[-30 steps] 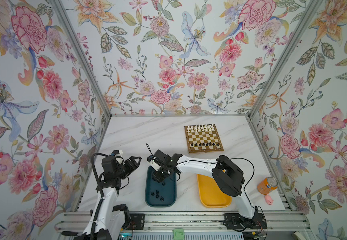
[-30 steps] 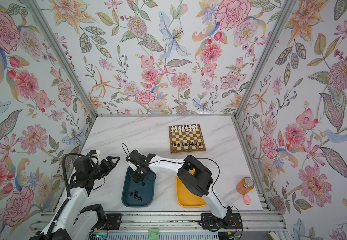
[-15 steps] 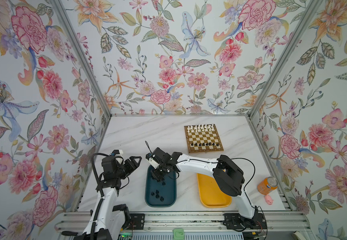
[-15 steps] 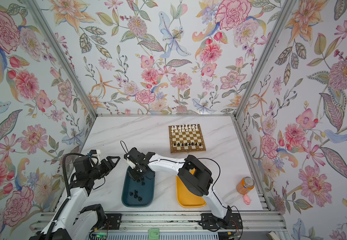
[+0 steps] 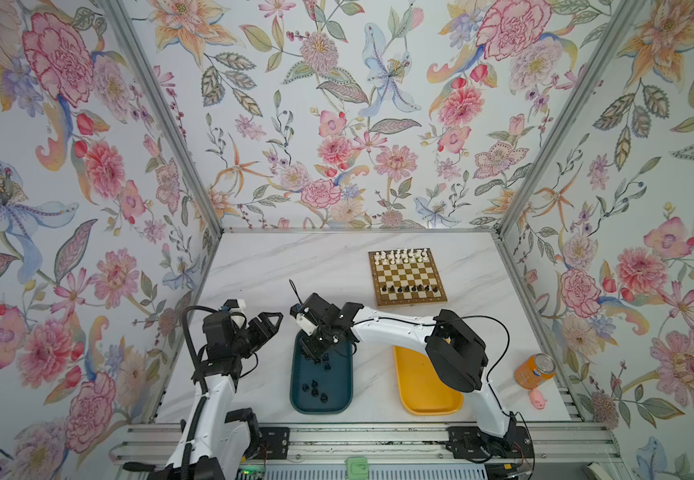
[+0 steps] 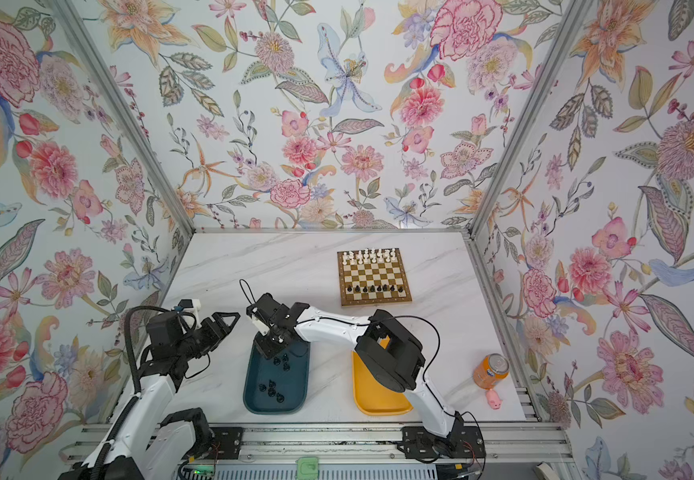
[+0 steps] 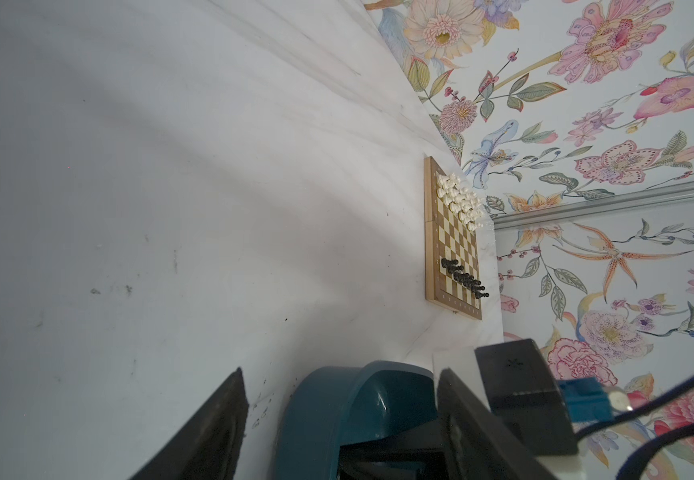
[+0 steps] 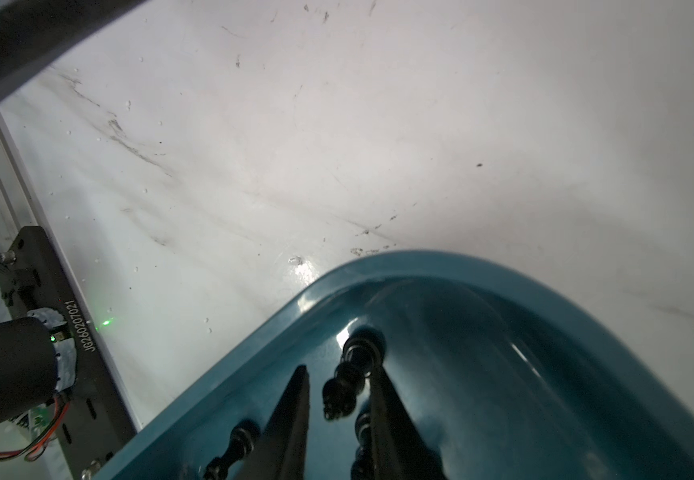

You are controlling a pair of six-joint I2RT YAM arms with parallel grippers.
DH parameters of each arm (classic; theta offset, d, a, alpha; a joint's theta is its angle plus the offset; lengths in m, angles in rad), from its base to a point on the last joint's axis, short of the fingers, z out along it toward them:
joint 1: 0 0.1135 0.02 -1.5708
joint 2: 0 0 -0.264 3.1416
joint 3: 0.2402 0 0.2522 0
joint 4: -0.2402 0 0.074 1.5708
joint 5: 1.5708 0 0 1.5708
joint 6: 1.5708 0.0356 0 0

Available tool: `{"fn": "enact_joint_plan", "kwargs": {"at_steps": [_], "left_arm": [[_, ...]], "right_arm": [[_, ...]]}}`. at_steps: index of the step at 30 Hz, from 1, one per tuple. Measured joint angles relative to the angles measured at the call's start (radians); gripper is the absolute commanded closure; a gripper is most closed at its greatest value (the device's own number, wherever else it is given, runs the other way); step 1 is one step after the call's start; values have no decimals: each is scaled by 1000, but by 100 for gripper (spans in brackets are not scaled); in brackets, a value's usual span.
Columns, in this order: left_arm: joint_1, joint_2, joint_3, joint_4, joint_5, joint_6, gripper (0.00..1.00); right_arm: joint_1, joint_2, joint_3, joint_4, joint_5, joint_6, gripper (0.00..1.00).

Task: Set up the chess pieces on the board
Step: 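Close the right gripper around the black piece in the teal tray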

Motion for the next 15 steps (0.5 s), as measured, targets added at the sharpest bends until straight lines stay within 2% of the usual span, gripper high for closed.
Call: {"fn": "enact_joint_plan", "kwargs": {"at_steps": [15], "left_arm": [[0, 0, 0, 0, 0, 0, 27]], "right_arm": [[0, 0, 0, -13, 7, 0, 77]]}}
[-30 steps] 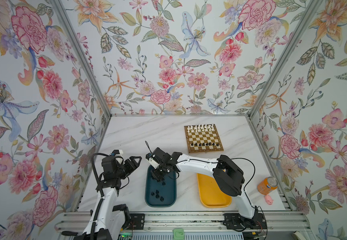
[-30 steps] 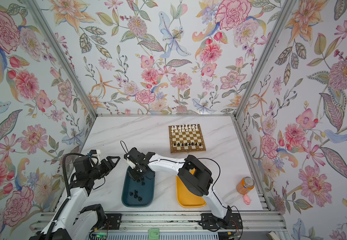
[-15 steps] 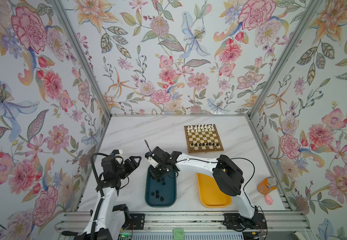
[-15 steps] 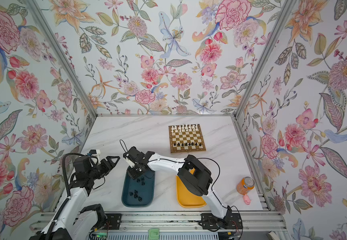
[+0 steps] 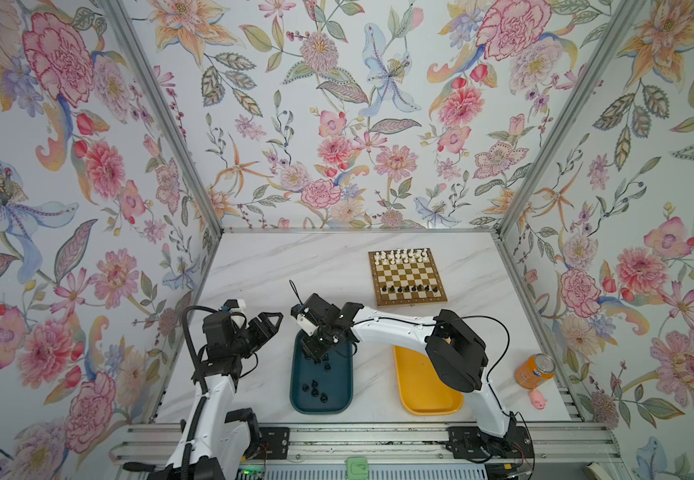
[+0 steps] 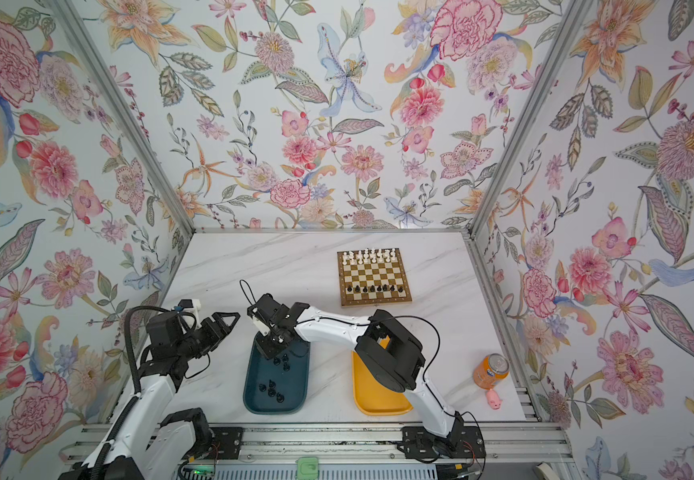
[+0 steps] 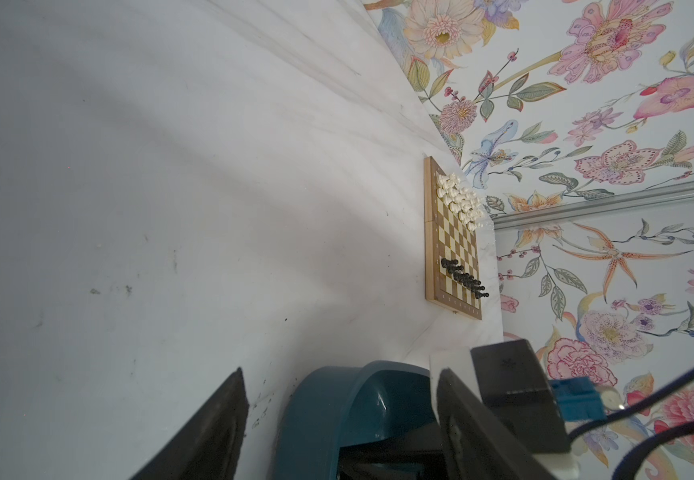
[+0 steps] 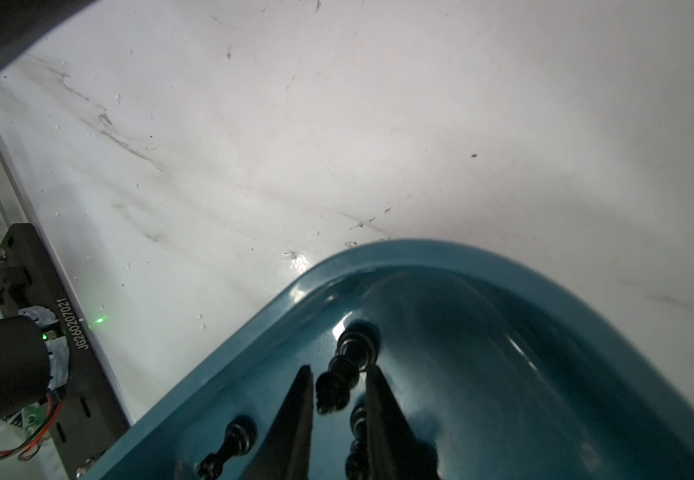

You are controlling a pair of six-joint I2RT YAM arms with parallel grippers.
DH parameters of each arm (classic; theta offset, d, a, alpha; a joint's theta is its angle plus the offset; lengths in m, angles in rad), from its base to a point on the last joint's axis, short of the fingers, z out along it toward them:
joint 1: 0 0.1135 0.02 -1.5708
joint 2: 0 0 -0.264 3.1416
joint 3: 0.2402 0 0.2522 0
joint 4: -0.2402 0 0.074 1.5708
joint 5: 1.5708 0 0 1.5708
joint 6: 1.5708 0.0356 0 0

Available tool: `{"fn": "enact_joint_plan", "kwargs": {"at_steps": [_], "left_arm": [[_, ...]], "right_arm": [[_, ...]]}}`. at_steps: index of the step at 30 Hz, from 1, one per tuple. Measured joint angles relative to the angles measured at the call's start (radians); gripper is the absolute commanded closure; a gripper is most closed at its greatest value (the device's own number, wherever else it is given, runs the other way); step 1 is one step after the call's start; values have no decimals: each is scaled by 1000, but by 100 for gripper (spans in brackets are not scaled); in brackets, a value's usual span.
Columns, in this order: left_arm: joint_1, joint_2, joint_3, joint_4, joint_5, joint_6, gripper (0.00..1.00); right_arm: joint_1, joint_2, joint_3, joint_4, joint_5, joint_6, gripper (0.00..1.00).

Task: Set up the chess pieces on the board
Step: 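Close the right gripper around the black piece in the teal tray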

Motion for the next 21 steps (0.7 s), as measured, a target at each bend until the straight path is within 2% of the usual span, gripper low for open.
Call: {"fn": "enact_joint_plan", "kwargs": {"at_steps": [17, 21], "left_arm": [[0, 1, 0, 0, 0, 0, 27], [0, 10, 0, 4, 0, 0, 27]], "right_arm": [[0, 4, 8, -8, 8, -4, 94], [0, 4, 16, -21, 16, -4, 94]]}}
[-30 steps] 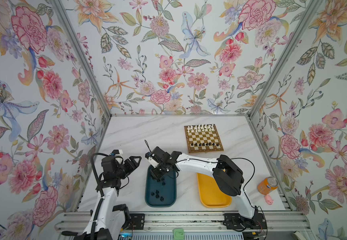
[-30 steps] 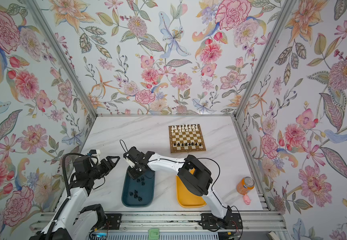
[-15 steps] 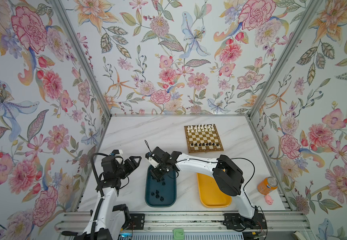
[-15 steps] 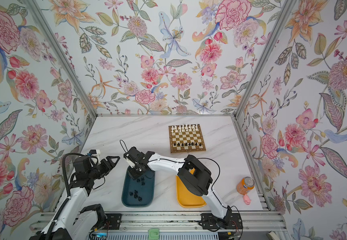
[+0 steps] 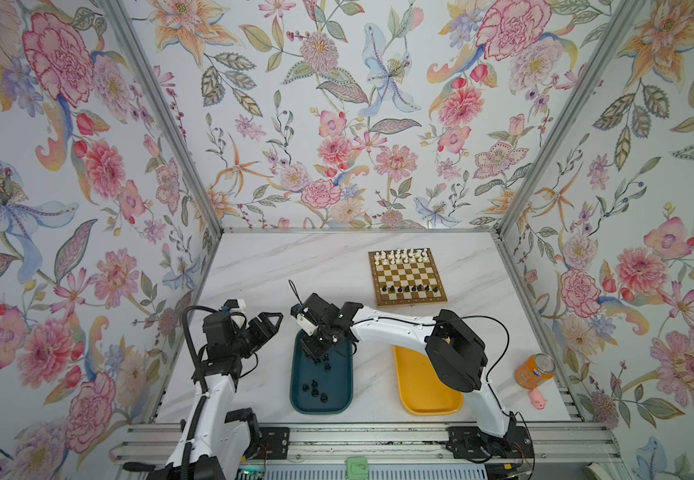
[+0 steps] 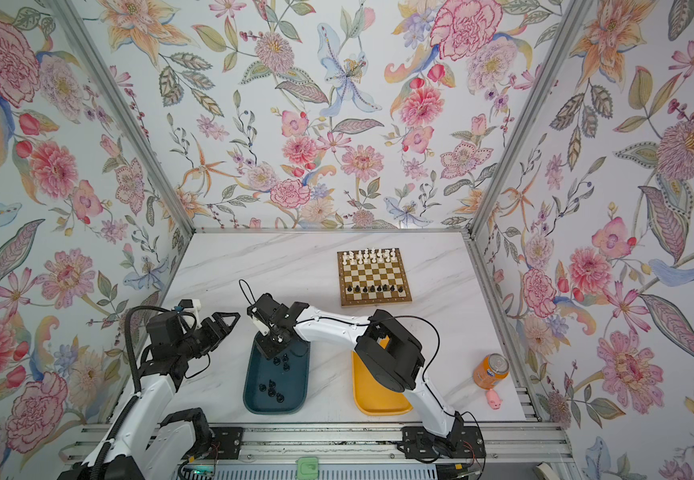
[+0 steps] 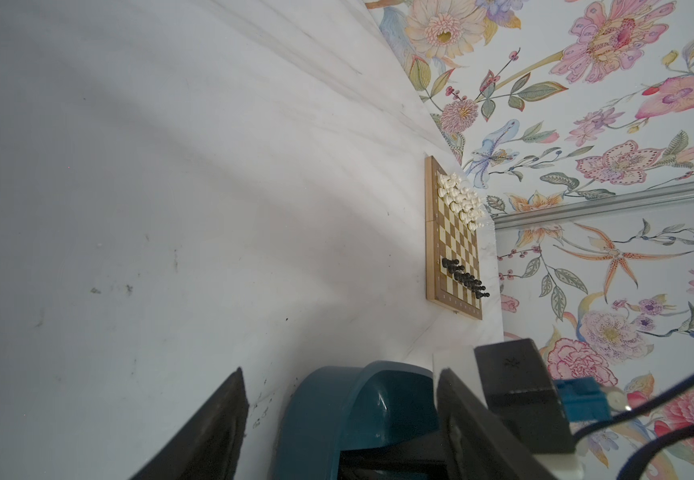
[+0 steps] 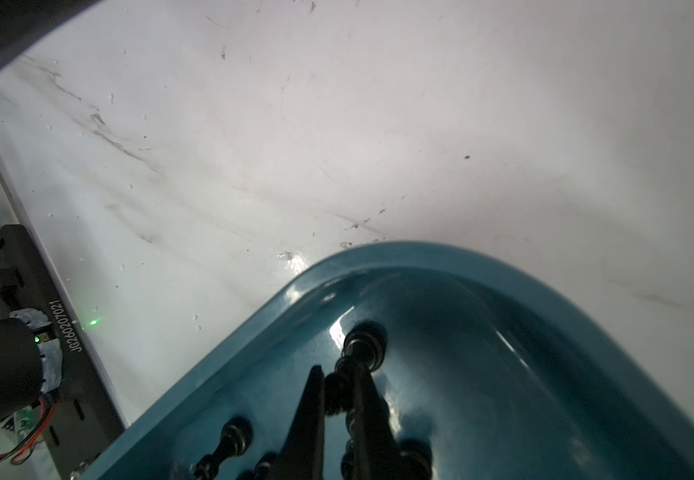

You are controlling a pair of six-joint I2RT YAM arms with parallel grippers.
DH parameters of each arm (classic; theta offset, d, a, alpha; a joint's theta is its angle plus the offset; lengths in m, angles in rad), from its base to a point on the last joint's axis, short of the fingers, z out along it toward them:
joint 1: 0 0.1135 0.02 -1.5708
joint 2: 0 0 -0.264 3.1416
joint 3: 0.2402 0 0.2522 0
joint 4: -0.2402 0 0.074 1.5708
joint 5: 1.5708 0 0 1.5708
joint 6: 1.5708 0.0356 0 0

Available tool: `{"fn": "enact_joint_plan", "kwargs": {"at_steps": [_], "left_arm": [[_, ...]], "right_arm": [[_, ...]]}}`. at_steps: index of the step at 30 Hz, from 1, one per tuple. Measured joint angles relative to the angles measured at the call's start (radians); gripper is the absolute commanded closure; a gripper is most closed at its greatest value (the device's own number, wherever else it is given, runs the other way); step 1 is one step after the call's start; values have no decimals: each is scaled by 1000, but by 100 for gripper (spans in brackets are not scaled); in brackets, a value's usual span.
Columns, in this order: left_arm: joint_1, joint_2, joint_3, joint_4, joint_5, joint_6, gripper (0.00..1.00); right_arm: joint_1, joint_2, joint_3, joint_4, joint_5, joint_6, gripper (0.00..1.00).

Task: Set up the chess pieces on the board
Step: 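Close the right gripper around the black piece in the teal tray, then carry the black piece to the board's nearest row while the left arm rises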

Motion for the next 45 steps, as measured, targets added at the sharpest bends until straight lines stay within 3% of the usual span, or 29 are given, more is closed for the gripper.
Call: {"fn": "enact_joint_plan", "kwargs": {"at_steps": [8, 20, 28, 36, 45], "left_arm": [[12, 32, 5, 34, 0, -7, 25], [-7, 157, 138, 58, -28, -8, 23], [-150, 298, 317, 97, -105, -16, 23], [-340, 501, 483, 143, -178, -34, 23], [-489, 676, 709, 108, -251, 11, 23]], "right_arm": [[-48, -13, 61, -57, 0, -6, 95], [-269, -220, 129, -126, -2, -29, 95], [-412, -294, 78, -137, -1, -49, 95], [-591, -340, -86, -138, 0, -79, 96], [-794, -387, -252, -113, 6, -109, 96]]}}
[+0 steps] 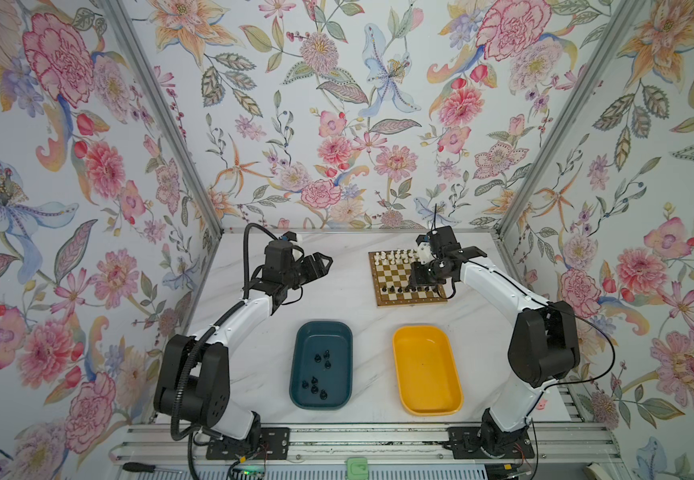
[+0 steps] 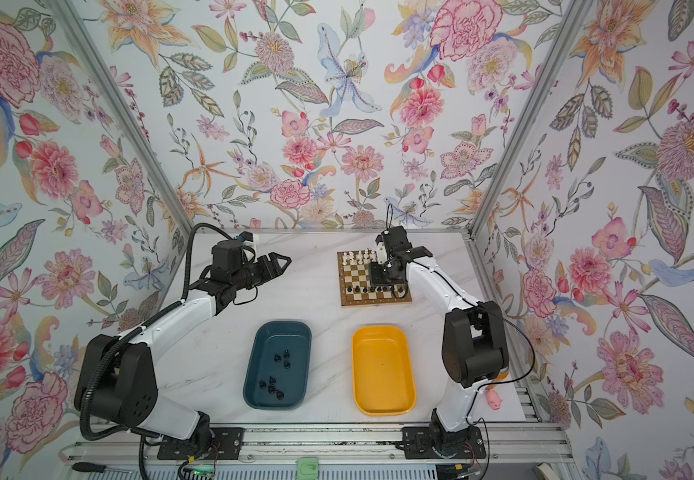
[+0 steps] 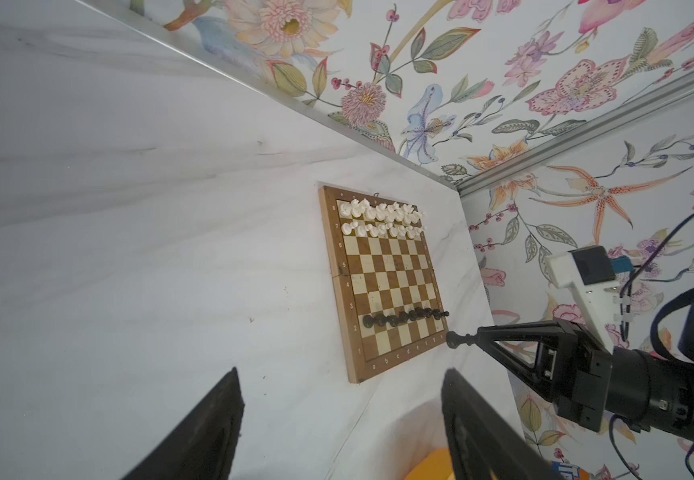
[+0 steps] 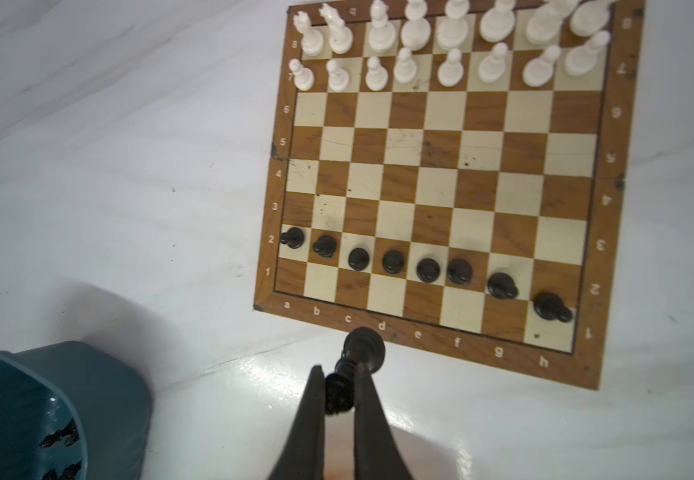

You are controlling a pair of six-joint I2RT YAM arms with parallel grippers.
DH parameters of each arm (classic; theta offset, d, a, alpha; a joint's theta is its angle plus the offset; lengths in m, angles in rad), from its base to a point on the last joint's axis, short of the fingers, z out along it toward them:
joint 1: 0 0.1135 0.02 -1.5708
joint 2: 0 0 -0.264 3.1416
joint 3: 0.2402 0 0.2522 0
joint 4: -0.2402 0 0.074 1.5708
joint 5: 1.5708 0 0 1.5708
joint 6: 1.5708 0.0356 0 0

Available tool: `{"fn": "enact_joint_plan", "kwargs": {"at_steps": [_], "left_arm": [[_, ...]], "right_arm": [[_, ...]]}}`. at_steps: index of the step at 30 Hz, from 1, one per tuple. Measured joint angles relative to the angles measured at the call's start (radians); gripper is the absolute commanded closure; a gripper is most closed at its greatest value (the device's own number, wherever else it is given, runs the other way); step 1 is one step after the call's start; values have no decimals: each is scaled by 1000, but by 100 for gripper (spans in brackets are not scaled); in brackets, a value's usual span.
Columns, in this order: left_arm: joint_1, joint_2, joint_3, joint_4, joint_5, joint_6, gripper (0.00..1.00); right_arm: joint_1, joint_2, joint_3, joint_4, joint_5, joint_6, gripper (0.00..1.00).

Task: Set up the chess pieces on the board
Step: 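Carry the black piece to the board's nearest row while the left arm rises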

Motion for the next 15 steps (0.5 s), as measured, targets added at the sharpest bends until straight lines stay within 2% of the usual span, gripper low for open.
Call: {"fn": "enact_joint_plan", "kwargs": {"at_steps": [6, 15], "left_arm": [[-46, 98, 93, -12, -23, 11, 22], [-79, 168, 182, -49, -31, 44, 21]], "right_arm": [[-77, -2, -28, 27, -3, -11, 96], [-86, 47, -31, 72, -27, -14, 96]]}}
